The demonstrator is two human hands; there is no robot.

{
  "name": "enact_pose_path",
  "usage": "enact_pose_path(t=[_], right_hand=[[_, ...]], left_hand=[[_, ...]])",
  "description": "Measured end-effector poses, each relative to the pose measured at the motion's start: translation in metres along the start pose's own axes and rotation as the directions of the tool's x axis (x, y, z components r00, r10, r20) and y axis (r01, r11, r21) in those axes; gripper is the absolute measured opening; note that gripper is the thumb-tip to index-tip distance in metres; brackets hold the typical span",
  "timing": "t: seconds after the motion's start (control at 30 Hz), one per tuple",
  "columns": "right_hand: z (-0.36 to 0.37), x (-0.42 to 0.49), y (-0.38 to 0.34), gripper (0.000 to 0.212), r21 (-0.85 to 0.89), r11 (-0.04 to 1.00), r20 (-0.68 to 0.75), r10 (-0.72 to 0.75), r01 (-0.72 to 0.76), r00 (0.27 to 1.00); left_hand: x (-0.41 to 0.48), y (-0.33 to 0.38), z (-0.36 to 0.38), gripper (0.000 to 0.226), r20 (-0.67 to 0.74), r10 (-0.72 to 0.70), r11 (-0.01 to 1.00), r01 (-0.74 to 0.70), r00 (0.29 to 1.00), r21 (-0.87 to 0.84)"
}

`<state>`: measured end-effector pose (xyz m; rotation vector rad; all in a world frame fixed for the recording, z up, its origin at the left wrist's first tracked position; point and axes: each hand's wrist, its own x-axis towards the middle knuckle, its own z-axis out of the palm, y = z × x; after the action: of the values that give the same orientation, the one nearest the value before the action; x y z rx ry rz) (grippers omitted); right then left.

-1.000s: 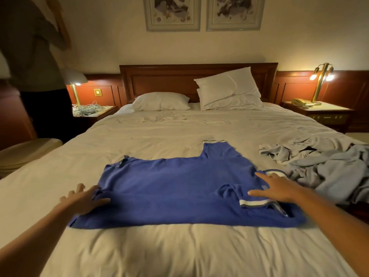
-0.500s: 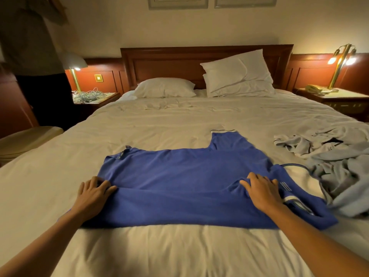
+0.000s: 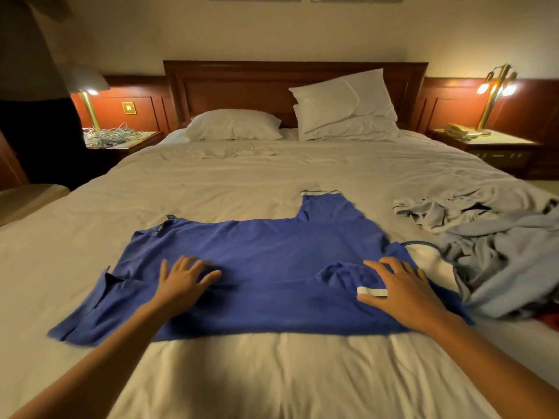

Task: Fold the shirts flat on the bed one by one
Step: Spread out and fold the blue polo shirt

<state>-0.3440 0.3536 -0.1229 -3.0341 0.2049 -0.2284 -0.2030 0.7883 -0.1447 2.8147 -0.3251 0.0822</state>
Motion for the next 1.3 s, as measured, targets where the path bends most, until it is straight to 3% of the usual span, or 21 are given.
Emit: enact_pose_path(t=[0.1,0.23,0.3,0.47,0.67,0.73,0.8,0.87,0.93,1.1,1.3], right_hand=[[-0.004,-0.020,0.030,0.071,0.051,0.994,0.090,-0.099,0.095,0.991],[-0.017,-0.023,0.056,0.027,0.286,0.942,0.005,-0.185,0.176,0.983],[-0.026,-0.013,0.060,0.023,0.372,0.913,-0.024,-0.171,0.167,0.985],[-0.047,0.026,0.055,0.020,0.396,0.917,0.290,-0.171,0.044,0.942],[-0.057,0.059,0.041,0.016,0.284,0.950,0.451,-0.250,0.127,0.857],[-0.058,0.069,0.044,0.016,0.360,0.930,0.335,-0.206,0.077,0.919],[-0.054,0.077,0.055,0.019,0.488,0.870,0.121,0.012,-0.070,0.993],[-0.046,0.078,0.068,0.020,0.548,0.804,0.062,0.235,-0.230,0.970],[-0.035,0.068,0.074,0.037,0.560,0.752,0.124,0.337,-0.346,0.933],[-0.026,0.003,0.057,0.059,0.565,0.790,-0.080,0.340,-0.238,0.937],[-0.008,-0.061,0.045,0.054,0.446,0.872,-0.006,0.231,-0.204,0.973]], left_hand=[[0.004,0.057,0.024,0.043,0.080,0.018,0.984,-0.004,0.997,-0.177],[-0.004,0.080,0.053,0.061,0.094,0.023,0.997,-0.016,0.995,-0.075],[-0.004,0.077,0.055,0.062,0.094,0.019,0.997,-0.012,0.995,-0.075],[-0.003,0.074,0.061,0.060,0.090,0.007,0.999,-0.003,0.996,-0.037],[-0.002,0.075,0.064,0.058,0.084,0.004,0.999,-0.002,0.996,-0.033],[-0.003,0.075,0.064,0.058,0.088,0.005,1.000,-0.002,0.996,-0.031],[-0.002,0.075,0.064,0.059,0.090,0.003,0.999,0.001,0.996,-0.037],[-0.002,0.075,0.065,0.059,0.090,0.000,0.999,0.003,0.996,-0.036],[-0.003,0.074,0.064,0.061,0.094,-0.001,0.999,0.004,0.996,-0.034],[-0.005,0.074,0.062,0.075,0.104,0.005,0.999,-0.001,0.995,-0.040],[-0.007,0.077,0.059,0.073,0.114,0.003,0.999,0.001,0.993,-0.034]])
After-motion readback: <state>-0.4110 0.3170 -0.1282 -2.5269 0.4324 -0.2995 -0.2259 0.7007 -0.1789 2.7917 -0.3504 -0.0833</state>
